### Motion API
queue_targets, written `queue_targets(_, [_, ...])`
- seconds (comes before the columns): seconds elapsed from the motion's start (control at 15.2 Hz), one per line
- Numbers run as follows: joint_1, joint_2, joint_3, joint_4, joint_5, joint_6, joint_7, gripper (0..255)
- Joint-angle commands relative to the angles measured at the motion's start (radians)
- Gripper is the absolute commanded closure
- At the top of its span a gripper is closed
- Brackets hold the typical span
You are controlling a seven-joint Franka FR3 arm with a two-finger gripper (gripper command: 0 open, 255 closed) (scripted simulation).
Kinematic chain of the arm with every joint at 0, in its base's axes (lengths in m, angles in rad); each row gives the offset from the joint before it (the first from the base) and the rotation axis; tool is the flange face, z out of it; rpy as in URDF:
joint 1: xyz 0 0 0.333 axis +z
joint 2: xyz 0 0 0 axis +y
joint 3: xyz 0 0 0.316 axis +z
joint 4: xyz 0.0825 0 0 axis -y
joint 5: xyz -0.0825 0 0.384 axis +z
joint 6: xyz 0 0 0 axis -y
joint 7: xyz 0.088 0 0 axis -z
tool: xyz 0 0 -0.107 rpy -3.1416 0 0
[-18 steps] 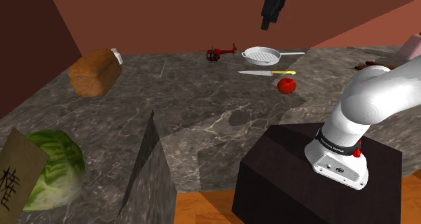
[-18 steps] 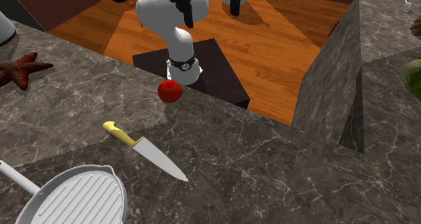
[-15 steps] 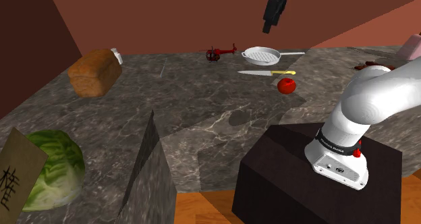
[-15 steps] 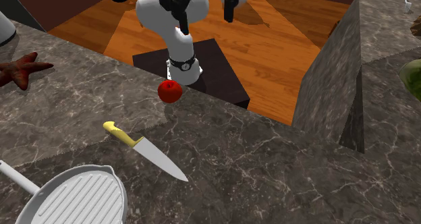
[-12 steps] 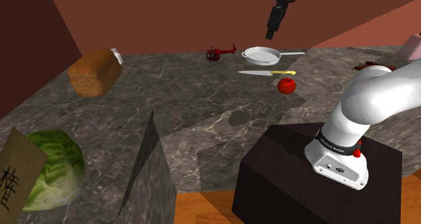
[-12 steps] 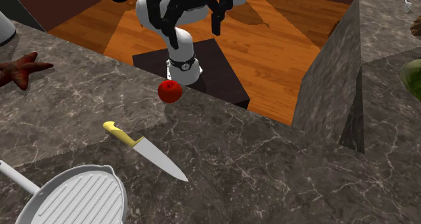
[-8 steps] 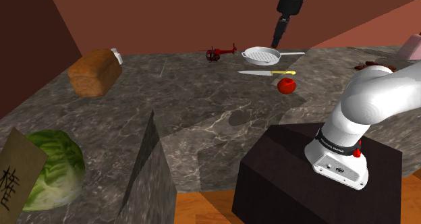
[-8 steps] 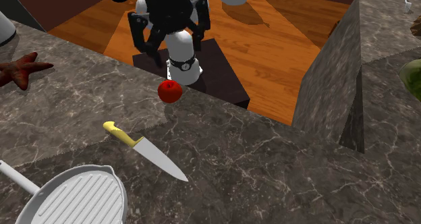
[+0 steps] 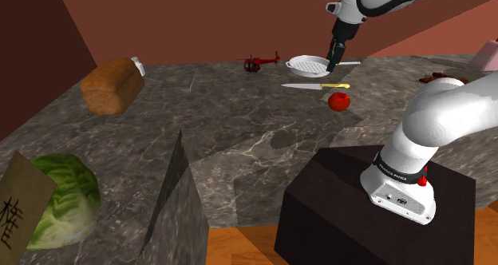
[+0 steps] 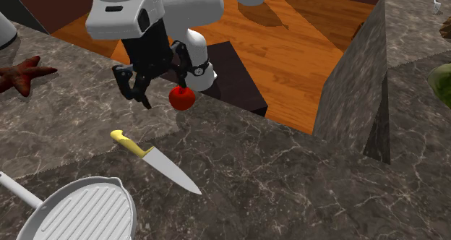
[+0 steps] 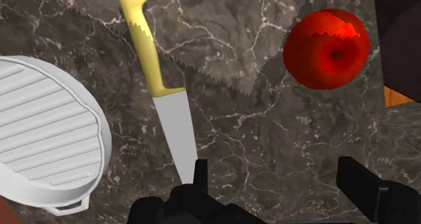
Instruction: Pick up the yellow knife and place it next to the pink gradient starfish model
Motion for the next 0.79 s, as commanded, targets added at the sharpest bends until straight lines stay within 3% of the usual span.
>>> queue_targets(0.0, [-0.005, 0.033, -0.057, -0.029, -0.032, 0.078, -0.073, 0])
queue_targets(0.33, [0.007, 0.167, -0.211, -0.046, -0.085, 0.262, -0.259, 0])
queue_targets(0.59, [0.063, 0.314, -0.356, -0.021, -0.078, 0.412, -0.429, 0])
queue_targets(0.73, [0.073, 0.334, -0.369, -0.024, -0.073, 0.436, -0.439, 0])
